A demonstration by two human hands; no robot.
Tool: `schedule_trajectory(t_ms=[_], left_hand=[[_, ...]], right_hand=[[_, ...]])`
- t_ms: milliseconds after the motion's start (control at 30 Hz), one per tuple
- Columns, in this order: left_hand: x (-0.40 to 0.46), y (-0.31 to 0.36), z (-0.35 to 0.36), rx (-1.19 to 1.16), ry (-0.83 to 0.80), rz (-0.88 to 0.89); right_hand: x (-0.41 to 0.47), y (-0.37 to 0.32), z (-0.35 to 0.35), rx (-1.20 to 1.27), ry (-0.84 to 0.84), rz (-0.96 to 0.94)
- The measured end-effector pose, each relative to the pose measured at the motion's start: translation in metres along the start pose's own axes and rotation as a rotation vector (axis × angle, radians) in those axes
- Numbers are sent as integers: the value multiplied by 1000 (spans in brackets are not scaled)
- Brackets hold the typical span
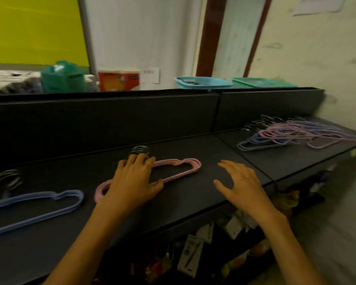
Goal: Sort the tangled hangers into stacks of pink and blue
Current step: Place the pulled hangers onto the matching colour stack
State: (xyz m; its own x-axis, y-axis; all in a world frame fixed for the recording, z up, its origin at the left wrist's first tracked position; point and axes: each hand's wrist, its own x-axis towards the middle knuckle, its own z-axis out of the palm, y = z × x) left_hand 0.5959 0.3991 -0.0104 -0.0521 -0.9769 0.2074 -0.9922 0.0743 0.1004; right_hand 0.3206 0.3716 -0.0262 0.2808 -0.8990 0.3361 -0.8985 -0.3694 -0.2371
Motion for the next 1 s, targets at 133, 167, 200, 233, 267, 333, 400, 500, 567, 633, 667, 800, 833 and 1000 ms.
schedule_trajectory(t_ms=[133,167,200,233,267,333,400,500,567,633,667,800,833,1000], left_hand=[[30,83,13,-51,-13,95],[37,103,18,-49,-6,117],[43,124,22,-46,-3,137],[50,144,27,-45,-4,156],[56,163,32,-48,-7,173],[69,199,40,-60,-12,208],[84,232,46,-65,-10,244],[108,277,55,-78,-17,296],[124,305,64,-82,-25,328],[142,330,75,-86,-28,347],[152,342,80,-89,-29,352],[197,389,99,-94,-3,364],[209,400,104,-98,14,366],[277,452,117,-86,63,337]], right_hand=[[-16,83,-31,-24,-6,57],[-22,103,-38,-37,-4,70],[-28,124,-44,-48,-1,85],[-34,144,-49,-61,1,102],[-40,164,-54,-74,2,121],[-53,201,-64,-98,12,166],[-62,235,-75,-110,31,217],[-69,282,-84,-124,66,269],[-71,311,-87,-127,66,299],[-70,338,-88,-131,49,318],[-69,352,-89,-129,42,327],[-55,407,-94,-122,55,353],[-48,422,-96,-123,53,357],[3,497,-105,-123,8,336]])
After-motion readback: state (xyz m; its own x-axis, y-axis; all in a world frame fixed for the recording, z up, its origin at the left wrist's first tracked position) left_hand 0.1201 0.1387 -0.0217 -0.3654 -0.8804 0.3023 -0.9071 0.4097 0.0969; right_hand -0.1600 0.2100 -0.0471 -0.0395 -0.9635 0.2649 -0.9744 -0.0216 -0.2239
